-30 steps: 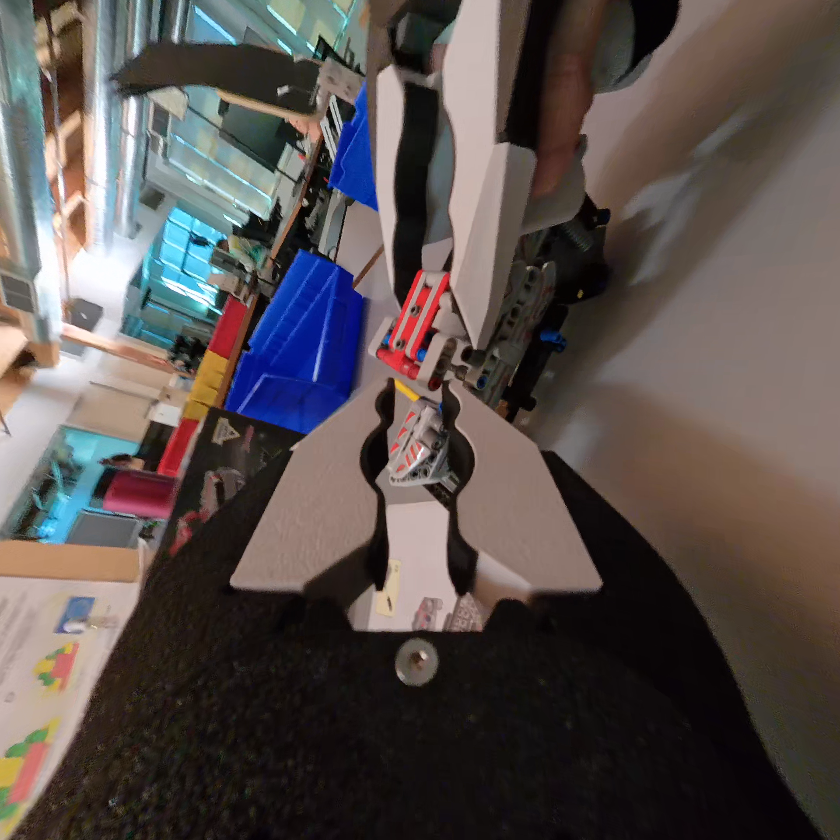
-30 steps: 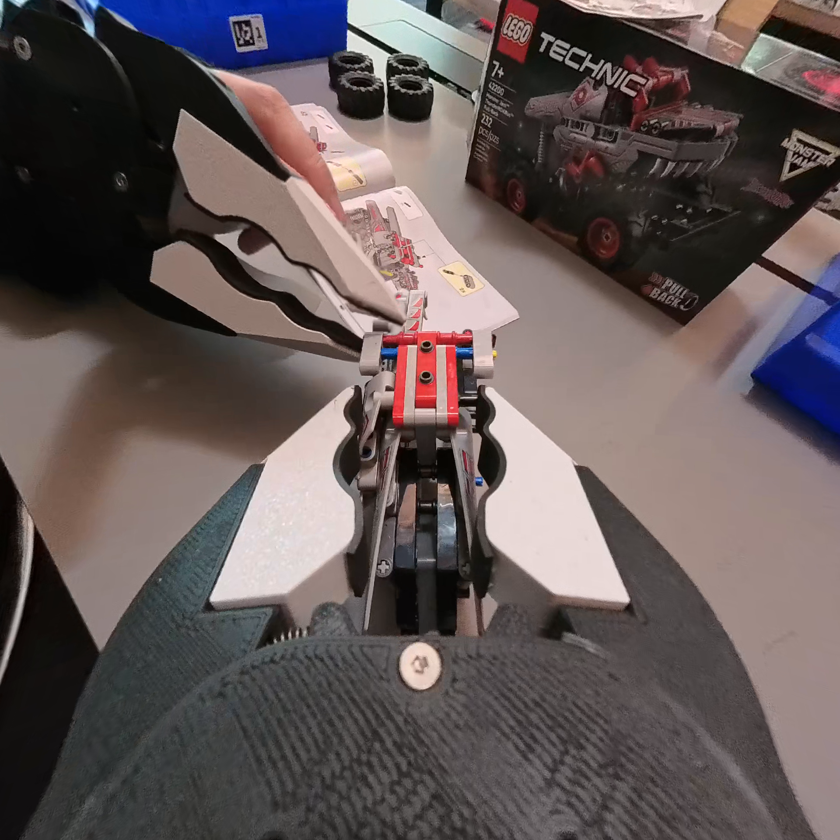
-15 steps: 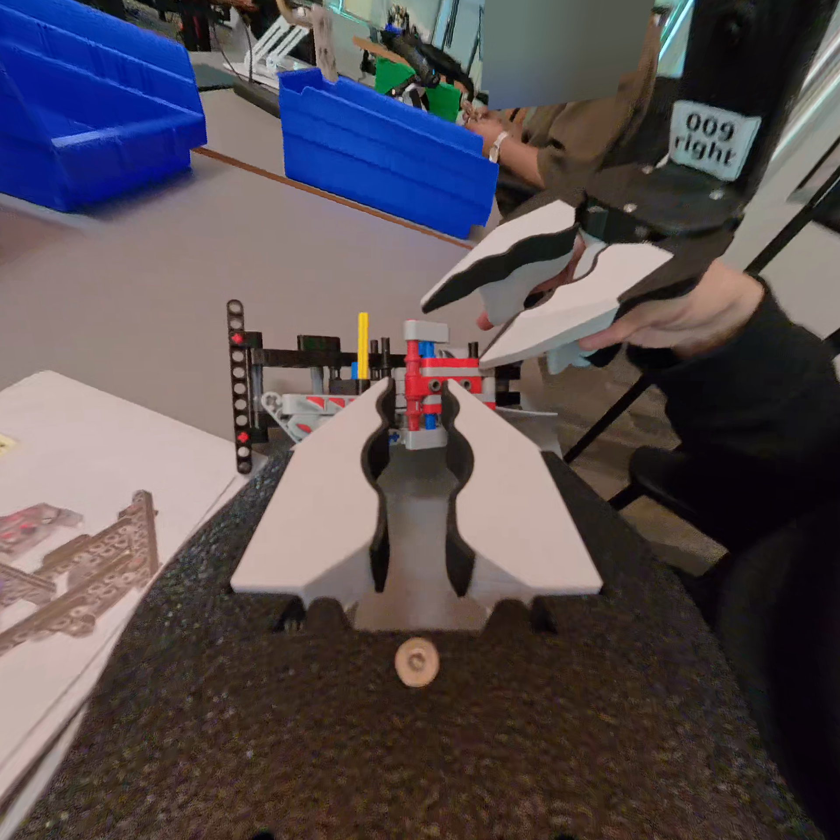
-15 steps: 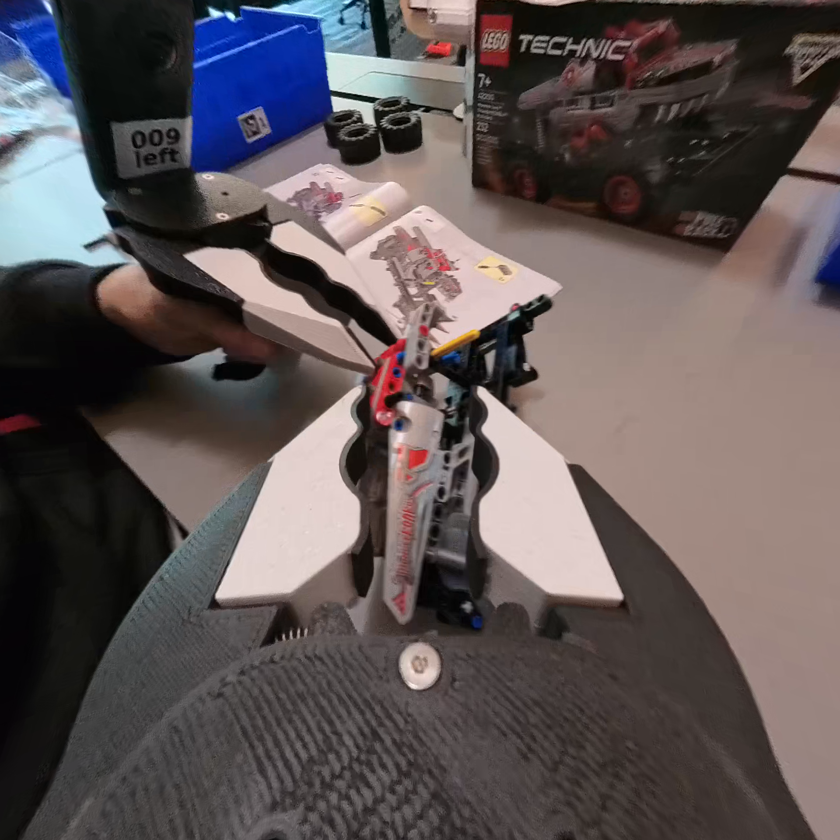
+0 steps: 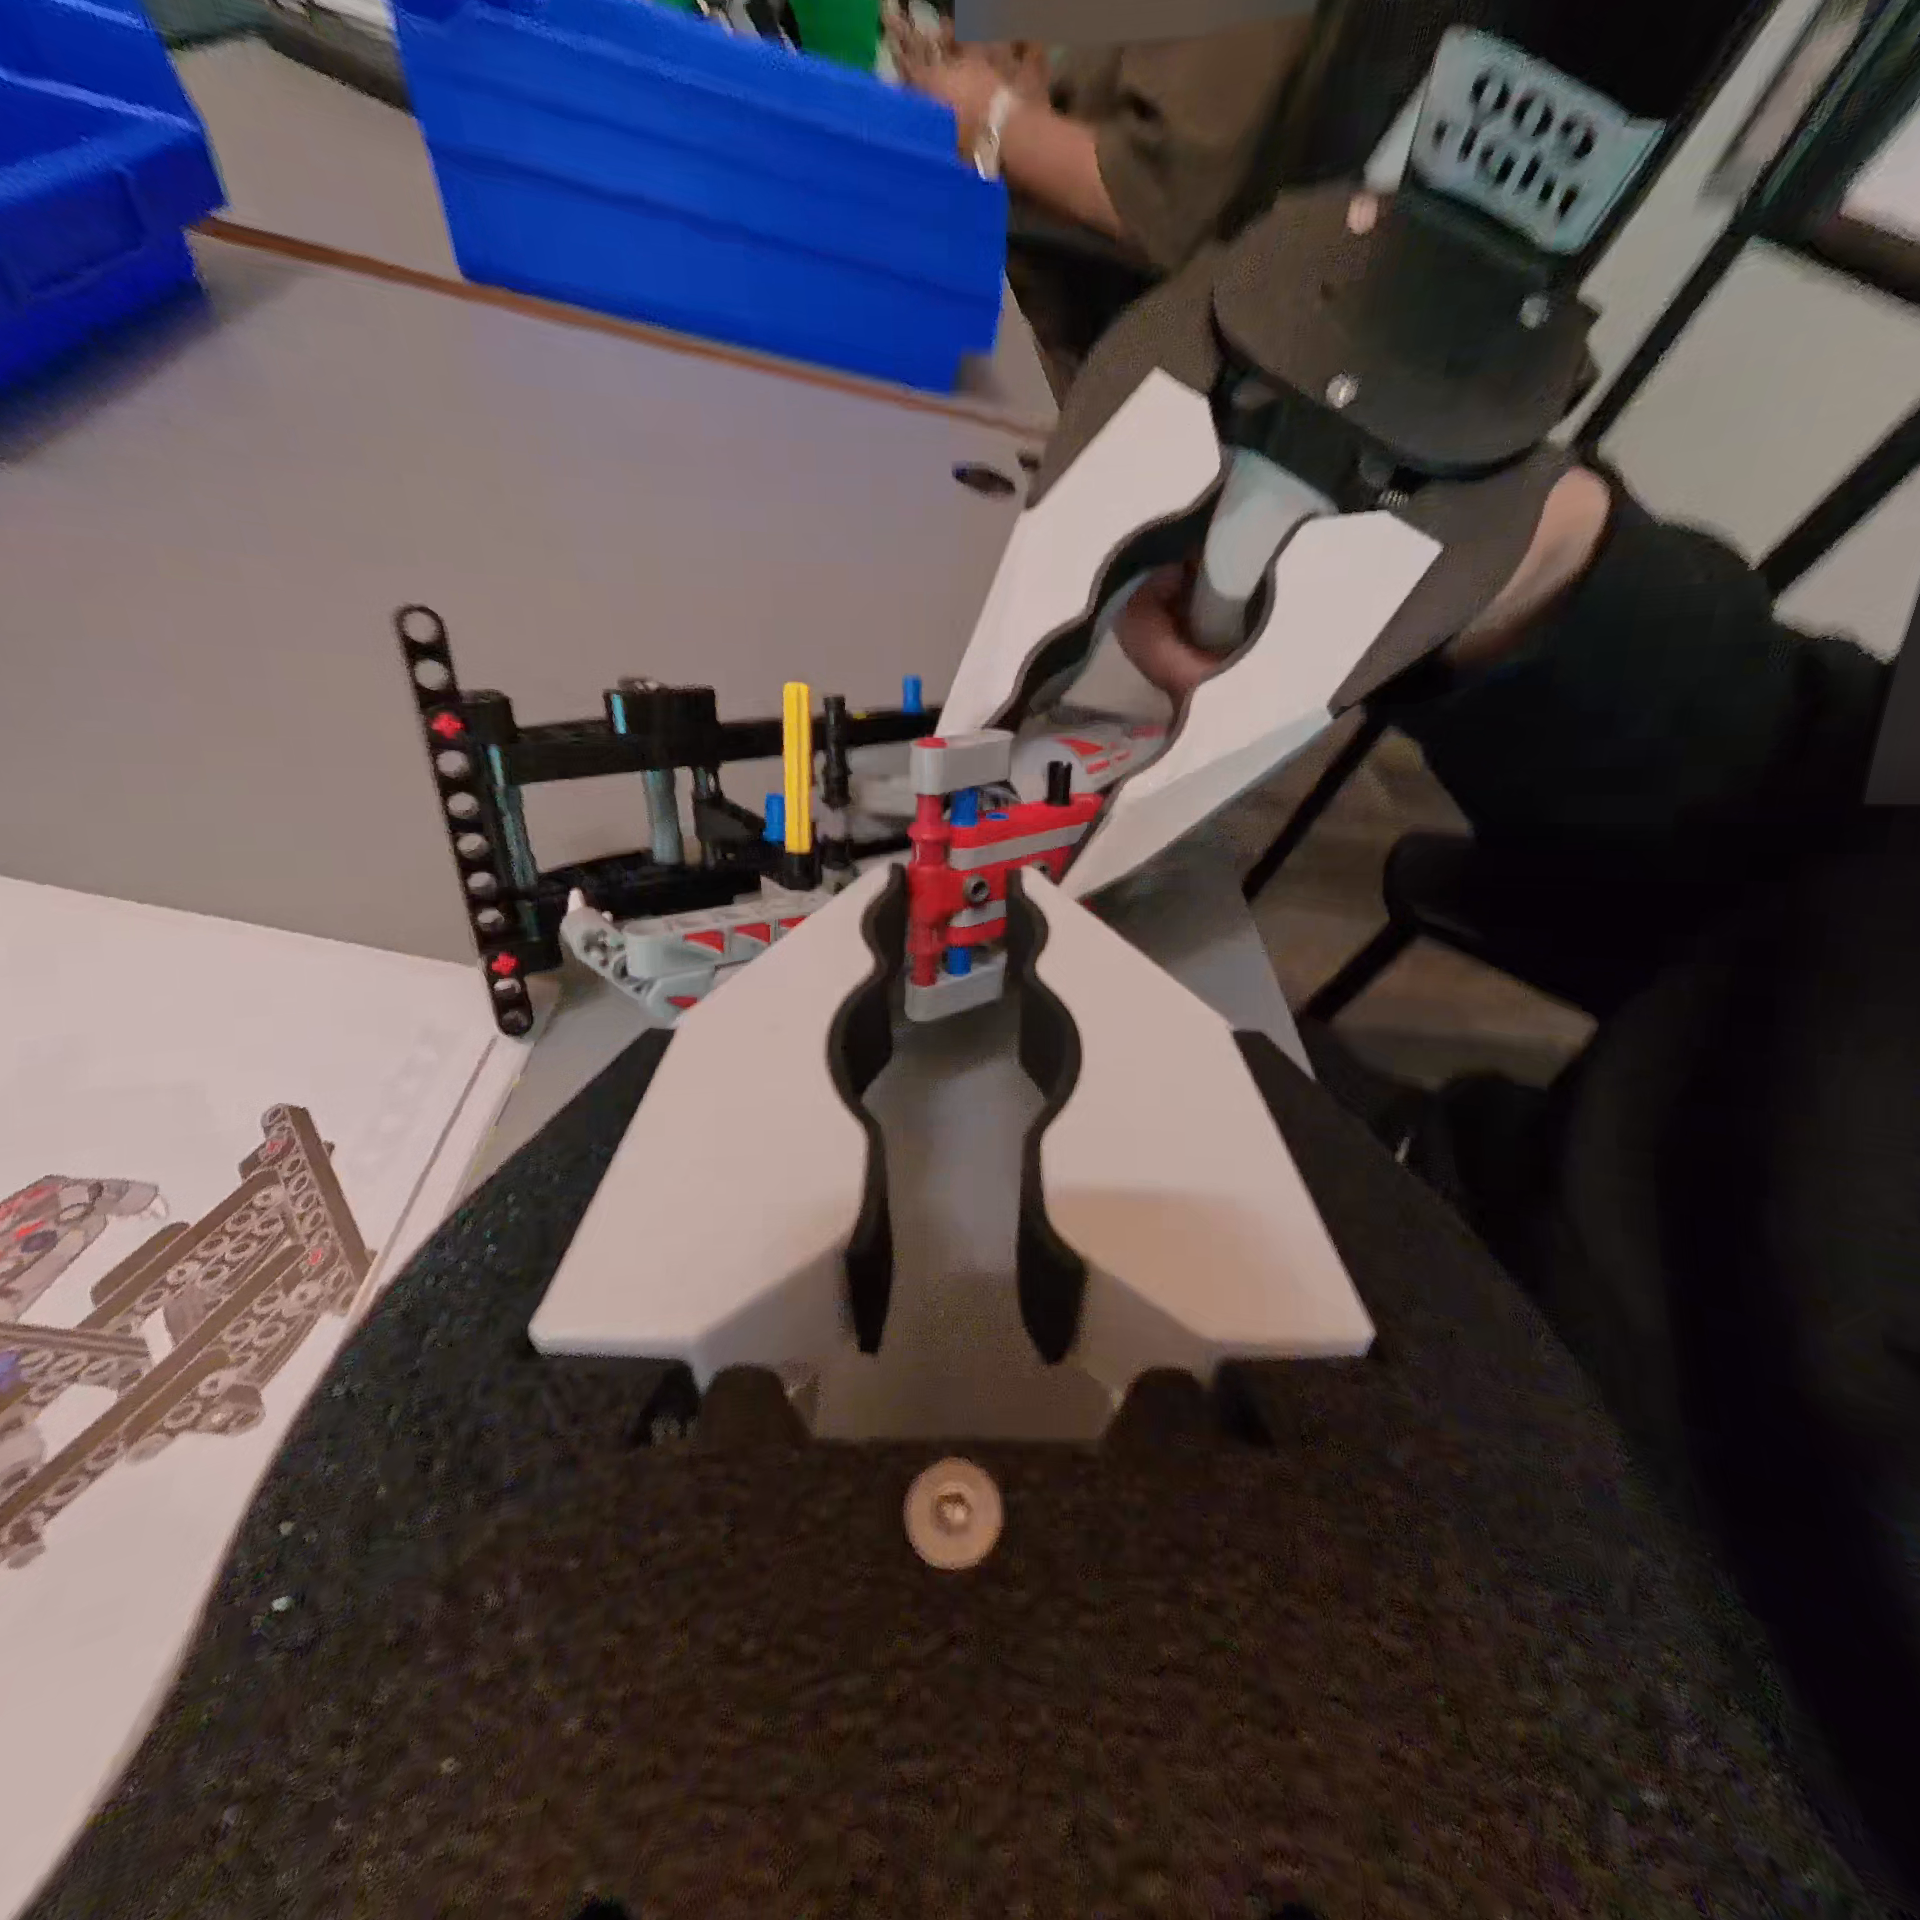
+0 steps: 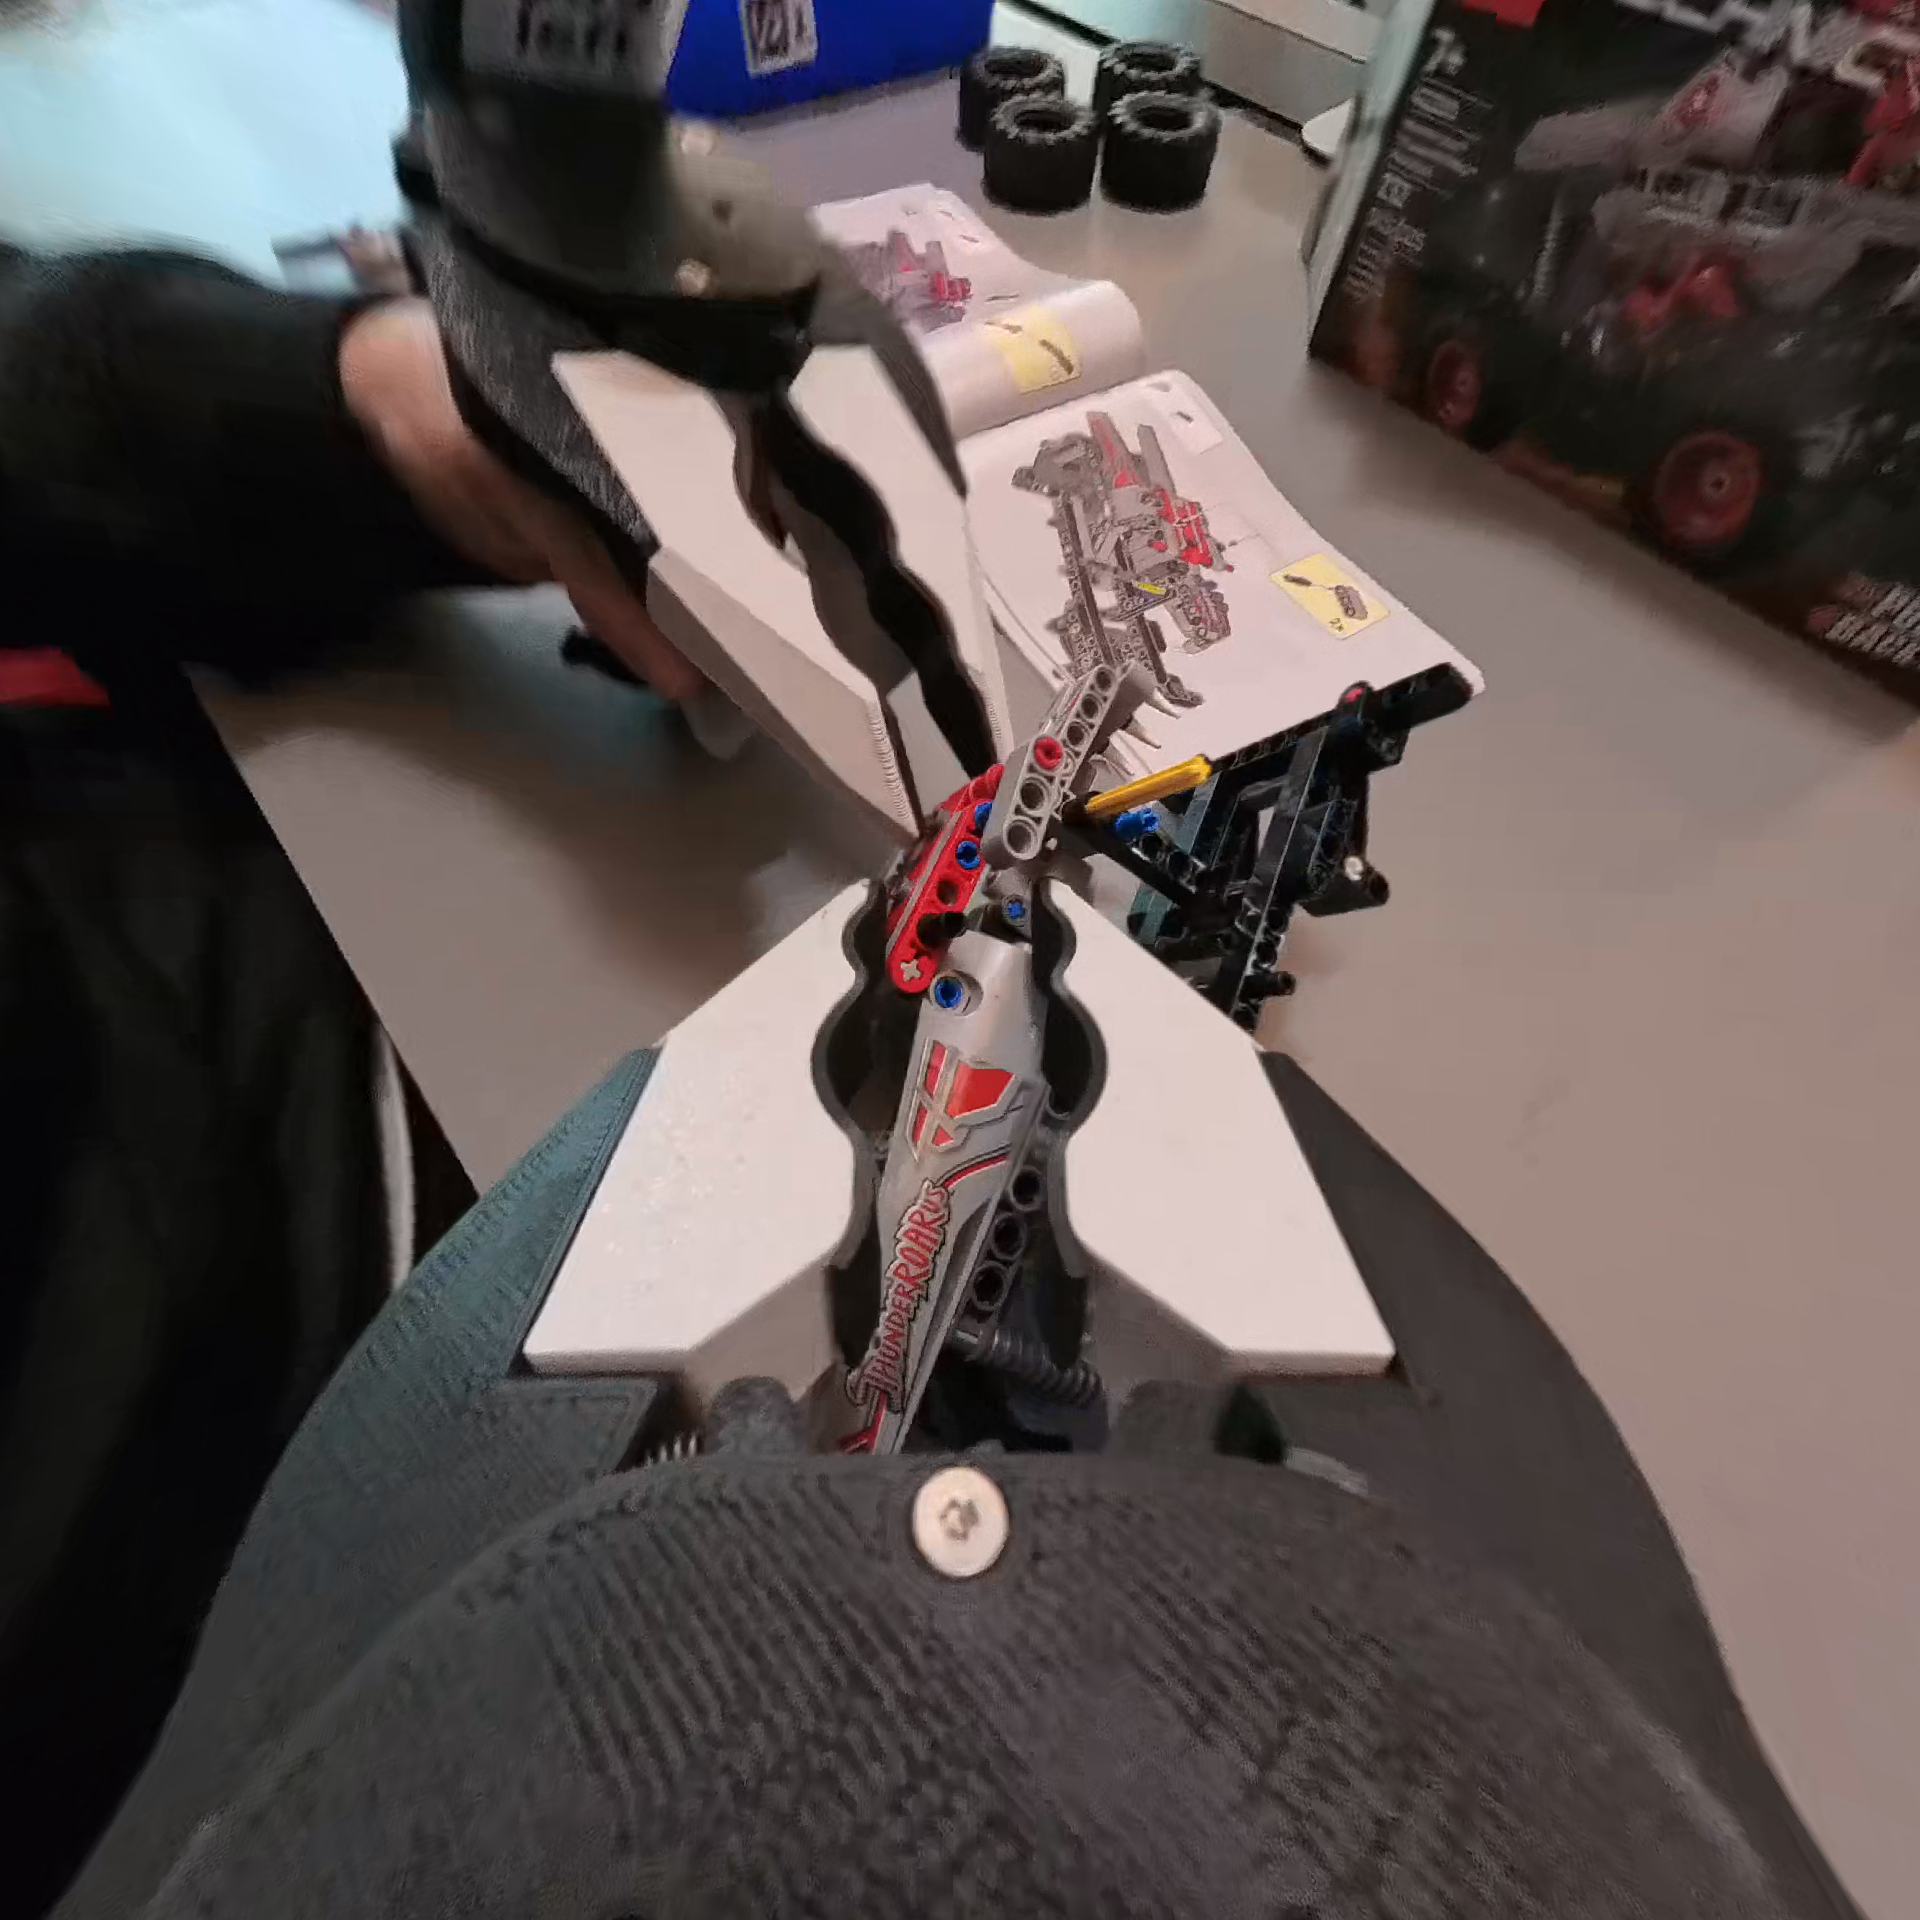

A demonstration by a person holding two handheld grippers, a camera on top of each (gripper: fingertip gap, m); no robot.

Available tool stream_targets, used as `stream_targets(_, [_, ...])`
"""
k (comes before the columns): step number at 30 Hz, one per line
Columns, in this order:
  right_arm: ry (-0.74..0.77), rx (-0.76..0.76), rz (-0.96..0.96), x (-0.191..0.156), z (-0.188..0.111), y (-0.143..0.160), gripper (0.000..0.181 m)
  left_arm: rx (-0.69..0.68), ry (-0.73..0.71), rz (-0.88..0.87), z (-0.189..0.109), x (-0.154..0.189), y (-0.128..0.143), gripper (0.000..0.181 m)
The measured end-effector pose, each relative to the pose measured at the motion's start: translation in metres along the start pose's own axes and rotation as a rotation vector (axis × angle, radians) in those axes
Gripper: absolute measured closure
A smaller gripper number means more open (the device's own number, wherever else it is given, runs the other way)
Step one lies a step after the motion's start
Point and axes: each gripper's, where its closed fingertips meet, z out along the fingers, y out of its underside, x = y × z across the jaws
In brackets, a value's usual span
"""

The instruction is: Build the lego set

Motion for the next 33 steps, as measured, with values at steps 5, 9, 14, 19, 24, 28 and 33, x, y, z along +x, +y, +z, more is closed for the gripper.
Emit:
stream_targets(5, [0.057,-0.096,-0.262,-0.017,0.005,0.015,0.165,-0.125,0.012,0.218,-0.006,0.007,0.016,0.163])
stream_targets(9, [0.043,-0.084,-0.256,-0.019,0.000,0.019,0.166,-0.128,0.052,0.312,-0.003,0.013,0.010,0.163])
stream_targets(14, [0.105,0.047,-0.111,-0.014,-0.013,0.002,0.158,-0.192,0.044,0.361,-0.003,0.007,0.010,0.163])
stream_targets(19, [0.149,0.124,0.072,0.003,-0.017,-0.004,0.159,-0.137,-0.043,0.360,0.009,0.007,0.014,0.146])
stream_targets(24, [0.070,0.128,0.101,-0.004,-0.009,-0.007,0.168,-0.115,-0.182,0.421,0.017,0.002,0.018,0.142])
stream_targets(28, [0.096,0.111,0.115,-0.003,-0.005,-0.007,0.175,-0.122,-0.252,0.489,0.022,0.004,0.018,0.138])
stream_targets(33, [0.158,0.076,0.147,-0.004,-0.002,0.000,0.175,-0.172,-0.291,0.502,0.026,-0.002,0.024,0.143])
